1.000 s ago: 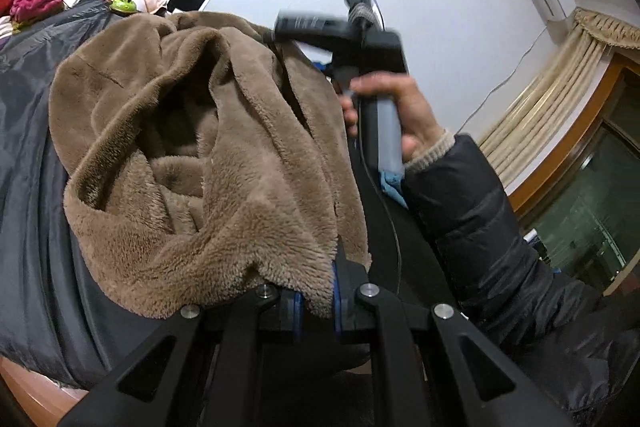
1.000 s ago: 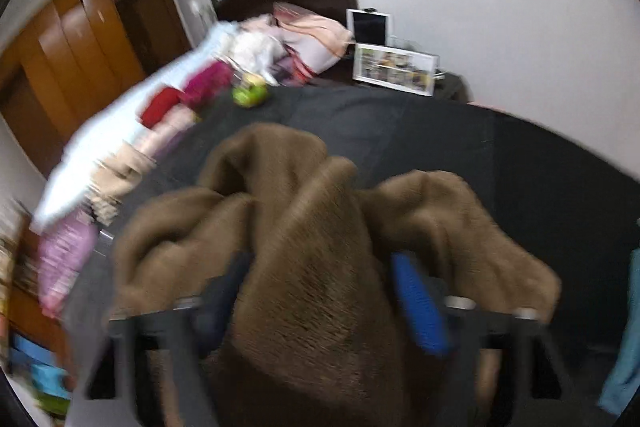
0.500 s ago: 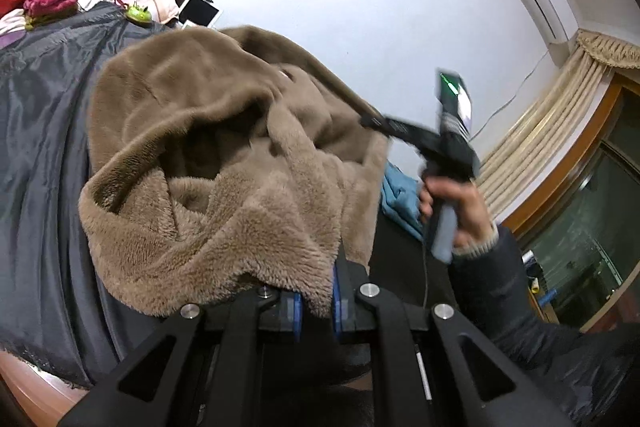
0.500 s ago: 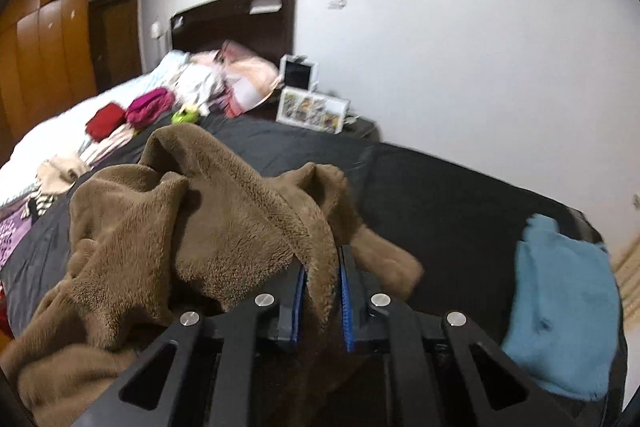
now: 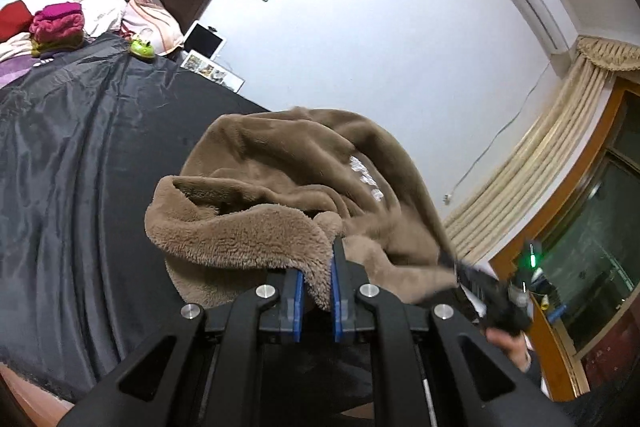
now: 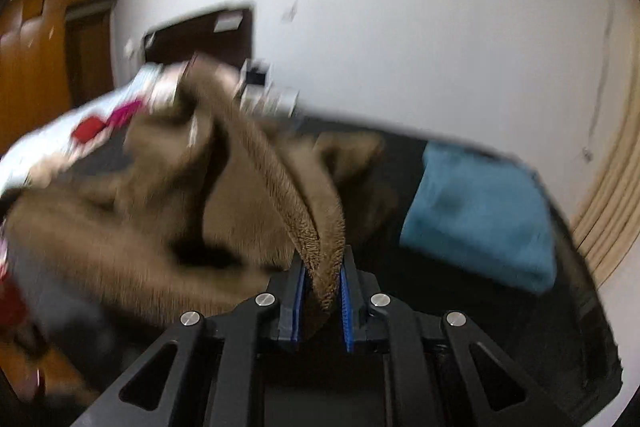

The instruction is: Fold clothes

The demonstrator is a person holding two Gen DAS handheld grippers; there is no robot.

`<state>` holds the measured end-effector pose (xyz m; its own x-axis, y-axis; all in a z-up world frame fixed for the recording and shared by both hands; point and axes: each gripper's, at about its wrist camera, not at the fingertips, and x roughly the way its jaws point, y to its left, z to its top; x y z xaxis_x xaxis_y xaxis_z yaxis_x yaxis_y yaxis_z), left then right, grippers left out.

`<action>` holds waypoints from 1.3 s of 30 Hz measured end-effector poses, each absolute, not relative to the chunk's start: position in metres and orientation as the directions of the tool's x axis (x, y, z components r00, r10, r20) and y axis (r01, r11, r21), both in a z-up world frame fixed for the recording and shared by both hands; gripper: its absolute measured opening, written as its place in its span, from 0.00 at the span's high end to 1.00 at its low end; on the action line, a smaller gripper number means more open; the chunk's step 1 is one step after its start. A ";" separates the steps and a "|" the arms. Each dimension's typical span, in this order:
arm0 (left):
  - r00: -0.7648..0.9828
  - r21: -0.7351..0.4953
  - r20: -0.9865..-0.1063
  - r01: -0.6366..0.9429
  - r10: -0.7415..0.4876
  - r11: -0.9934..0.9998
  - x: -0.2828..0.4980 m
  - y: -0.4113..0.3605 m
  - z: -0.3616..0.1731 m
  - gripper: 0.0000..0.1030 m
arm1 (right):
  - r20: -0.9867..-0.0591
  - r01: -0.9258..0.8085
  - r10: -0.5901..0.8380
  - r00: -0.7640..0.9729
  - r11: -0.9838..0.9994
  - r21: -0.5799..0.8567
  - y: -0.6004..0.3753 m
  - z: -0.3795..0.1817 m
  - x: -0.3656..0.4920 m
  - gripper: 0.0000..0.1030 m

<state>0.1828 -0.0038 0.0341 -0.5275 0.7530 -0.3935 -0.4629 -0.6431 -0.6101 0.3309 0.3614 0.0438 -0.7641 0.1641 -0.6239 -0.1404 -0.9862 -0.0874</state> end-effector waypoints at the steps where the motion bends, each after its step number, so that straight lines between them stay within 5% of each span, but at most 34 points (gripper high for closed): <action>1: -0.524 -0.611 -0.405 -0.454 0.749 -0.648 0.177 -0.003 0.031 0.88 | -0.651 -0.115 0.139 -0.746 -0.990 -0.080 0.359 0.035 0.340 0.85; 7: -0.487 -0.633 -0.471 -0.394 0.736 -0.666 0.170 -0.010 0.002 0.88 | -0.697 0.028 0.006 -0.717 -0.999 -0.037 0.361 0.030 0.353 0.84; 10: -0.460 -0.659 -0.484 -0.368 0.744 -0.656 0.180 -0.017 -0.014 0.88 | -0.660 0.074 0.000 -0.751 -0.994 -0.084 0.353 0.049 0.342 0.72; 11: -0.450 -0.668 -0.488 -0.360 0.748 -0.652 0.182 -0.018 -0.019 0.88 | -0.646 0.090 -0.001 -0.764 -0.990 -0.105 0.350 0.056 0.339 0.53; 12: -0.438 -0.673 -0.494 -0.355 0.752 -0.649 0.185 -0.018 -0.024 0.88 | -0.626 0.104 -0.003 -0.779 -0.987 -0.124 0.346 0.062 0.336 0.24; 13: -0.427 -0.678 -0.498 -0.352 0.755 -0.646 0.191 -0.018 -0.027 0.88 | -0.607 0.117 -0.006 -0.795 -0.983 -0.144 0.342 0.068 0.333 0.16; 19: -0.374 -0.710 -0.506 -0.331 0.777 -0.621 0.198 -0.017 -0.041 0.81 | -0.544 0.216 -0.046 -0.838 -0.943 -0.253 0.310 0.110 0.305 0.16; 24: -0.346 -0.736 -0.504 -0.307 0.791 -0.604 0.200 -0.020 -0.049 0.65 | -0.557 0.304 -0.108 -0.823 -0.913 -0.272 0.278 0.142 0.243 0.16; 32: -0.306 -0.764 -0.504 -0.278 0.808 -0.582 0.199 -0.021 -0.061 0.60 | -0.728 0.434 -0.220 -0.649 -0.893 -0.117 0.211 0.142 0.111 0.16; 39: -0.285 -0.763 -0.495 -0.310 0.821 -0.568 0.195 -0.021 -0.064 0.58 | -0.856 0.467 -0.049 -0.514 -0.854 -0.232 0.159 0.094 0.039 0.16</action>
<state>0.1948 -0.0207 -0.0641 -0.2849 0.8207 -0.4952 -0.3101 -0.5678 -0.7626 0.0391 0.1593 0.0939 -0.5142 -0.0487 -0.8563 0.4667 -0.8535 -0.2317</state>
